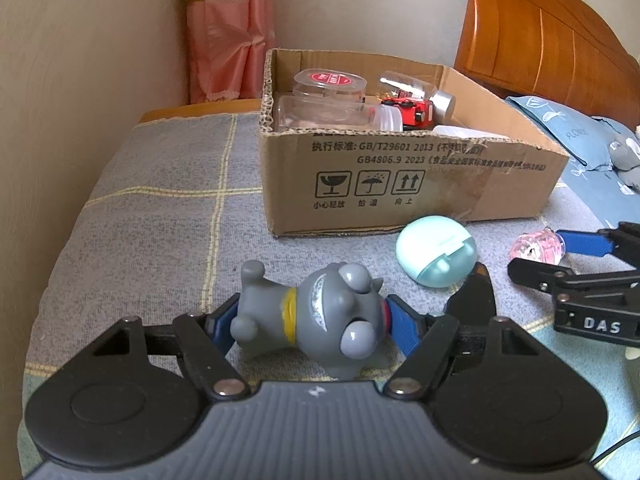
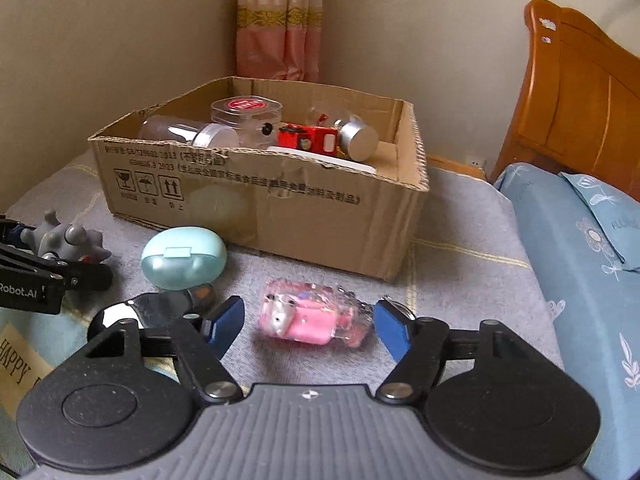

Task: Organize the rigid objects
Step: 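Grasp the pink keychain with the right tool while the left tool holds the grey dog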

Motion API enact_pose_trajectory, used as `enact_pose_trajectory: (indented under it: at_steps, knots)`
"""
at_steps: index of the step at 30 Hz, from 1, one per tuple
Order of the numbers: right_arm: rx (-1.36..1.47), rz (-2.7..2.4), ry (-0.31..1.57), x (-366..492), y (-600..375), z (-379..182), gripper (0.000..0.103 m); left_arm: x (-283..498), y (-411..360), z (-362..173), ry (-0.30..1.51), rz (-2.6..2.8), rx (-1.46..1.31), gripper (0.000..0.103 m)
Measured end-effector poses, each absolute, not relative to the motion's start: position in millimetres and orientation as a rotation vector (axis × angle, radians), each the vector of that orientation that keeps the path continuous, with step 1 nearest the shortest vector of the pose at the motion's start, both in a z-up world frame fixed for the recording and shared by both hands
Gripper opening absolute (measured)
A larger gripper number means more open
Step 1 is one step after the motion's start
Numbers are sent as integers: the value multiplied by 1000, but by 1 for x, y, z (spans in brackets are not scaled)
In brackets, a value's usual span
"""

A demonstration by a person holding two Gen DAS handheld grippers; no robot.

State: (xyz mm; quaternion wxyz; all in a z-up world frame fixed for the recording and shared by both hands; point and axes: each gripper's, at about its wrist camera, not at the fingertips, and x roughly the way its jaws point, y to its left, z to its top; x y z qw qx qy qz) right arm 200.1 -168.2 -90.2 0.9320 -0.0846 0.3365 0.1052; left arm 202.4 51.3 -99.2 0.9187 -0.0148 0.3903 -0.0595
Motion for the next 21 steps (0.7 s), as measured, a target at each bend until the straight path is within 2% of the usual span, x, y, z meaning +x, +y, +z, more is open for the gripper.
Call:
enact_pose_trajectory:
  at_steps: [2, 6, 7, 21]
  knots:
    - [-175, 220, 698, 204, -165, -92, 66, 203, 51, -99, 803, -121, -28, 74]
    - [-194, 198, 690, 205, -161, -94, 62, 203, 50, -99, 804, -118, -16, 74]
    - [-193, 192, 690, 205, -161, -94, 58, 203, 50, -99, 804, -118, -16, 74]
    - [-193, 226, 733, 205, -166, -89, 57, 205, 55, -96, 830, -159, 26, 73]
